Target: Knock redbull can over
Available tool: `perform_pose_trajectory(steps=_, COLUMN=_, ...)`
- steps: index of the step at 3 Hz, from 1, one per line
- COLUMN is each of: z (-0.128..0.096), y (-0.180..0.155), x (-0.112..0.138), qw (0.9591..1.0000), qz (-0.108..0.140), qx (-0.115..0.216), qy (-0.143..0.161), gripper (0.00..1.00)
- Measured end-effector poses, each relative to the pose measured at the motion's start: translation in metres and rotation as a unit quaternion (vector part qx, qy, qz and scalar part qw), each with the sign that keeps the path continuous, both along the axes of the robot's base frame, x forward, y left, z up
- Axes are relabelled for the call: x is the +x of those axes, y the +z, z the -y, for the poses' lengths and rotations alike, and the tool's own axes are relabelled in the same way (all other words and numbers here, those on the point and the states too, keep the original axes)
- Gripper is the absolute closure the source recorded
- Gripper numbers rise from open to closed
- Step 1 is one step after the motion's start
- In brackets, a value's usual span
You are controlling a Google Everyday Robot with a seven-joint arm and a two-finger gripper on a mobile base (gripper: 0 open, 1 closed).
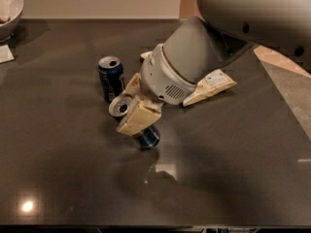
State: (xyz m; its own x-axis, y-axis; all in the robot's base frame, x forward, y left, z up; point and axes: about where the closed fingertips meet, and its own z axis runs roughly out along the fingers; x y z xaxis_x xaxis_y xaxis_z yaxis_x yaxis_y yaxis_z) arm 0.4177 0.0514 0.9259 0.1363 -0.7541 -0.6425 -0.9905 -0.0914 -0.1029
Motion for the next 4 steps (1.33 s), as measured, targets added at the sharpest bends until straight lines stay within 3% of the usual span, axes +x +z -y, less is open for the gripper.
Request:
perform_pose_trajectory(steps=1, z=0.008, y=-0.002, x=0.004, qw=0.9964, qz=0.029, qx=-0.080, qy=-0.004, gripper=1.00)
perform_pose_trajectory(steps=2, z=0.015, y=-0.010, x=0.006, qw=0.9888, qz=0.045, qx=-0.142, qy=0.004, gripper=1.00)
perform_pose_trajectory(steps=3, z=0.015, y=-0.022, x=0.010, qw=0.9823, qz=0.043, qx=-0.181, qy=0.021, gripper=1.00)
perform_pose_trajectory(steps=4, z=0.014, y=-0.034, x=0.012, qw=0.9751, qz=0.041, qx=-0.214, qy=0.040, gripper=0.82)
